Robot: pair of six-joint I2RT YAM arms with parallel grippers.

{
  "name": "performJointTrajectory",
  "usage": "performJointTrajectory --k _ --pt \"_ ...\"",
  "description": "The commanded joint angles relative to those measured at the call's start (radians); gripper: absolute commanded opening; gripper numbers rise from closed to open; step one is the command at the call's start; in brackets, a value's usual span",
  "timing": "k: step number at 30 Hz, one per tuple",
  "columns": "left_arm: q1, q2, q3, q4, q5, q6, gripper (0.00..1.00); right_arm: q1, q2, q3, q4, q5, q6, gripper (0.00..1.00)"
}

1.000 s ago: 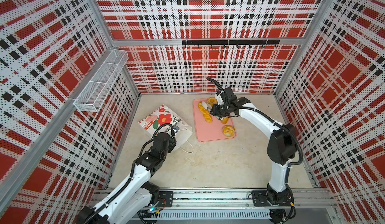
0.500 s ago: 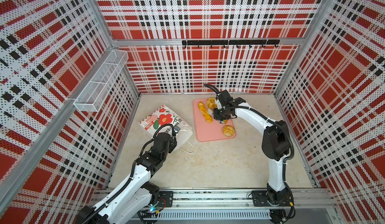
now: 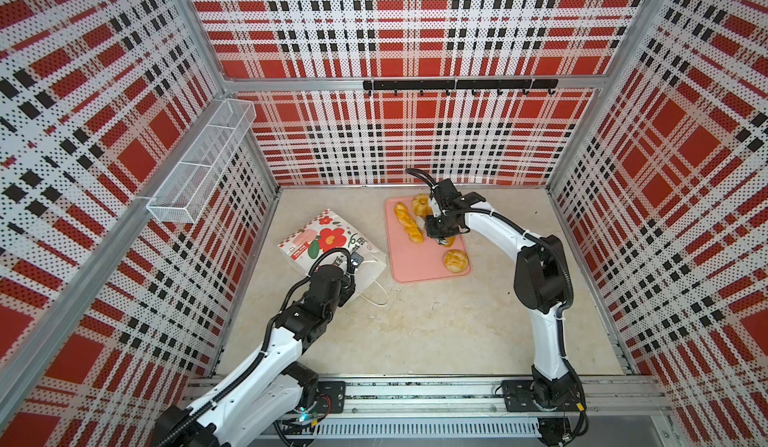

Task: Take the fake bread out of the paper bag
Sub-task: 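Lift the open tongs away from the twisted bread above the tray, then move the right gripper's tongs back into the paper bag mouth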

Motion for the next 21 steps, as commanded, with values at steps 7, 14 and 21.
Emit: performJointTrajectory --k 7,14,21 --pt "-0.008 0.001 -0.002 0.011 0.012 0.004 0.0 0.015 0.039 0.046 0.067 -0.086 0.05 0.13" --pt "-0.016 -0.002 -0.002 0.007 0.01 0.005 0.0 0.032 -0.005 -0.03 0.127 -0.106 0.1 0.12" --pt "-0.019 -0.009 -0.002 0.005 0.007 0.004 0.0 0.037 -0.071 -0.099 0.152 -0.095 0.108 0.12"
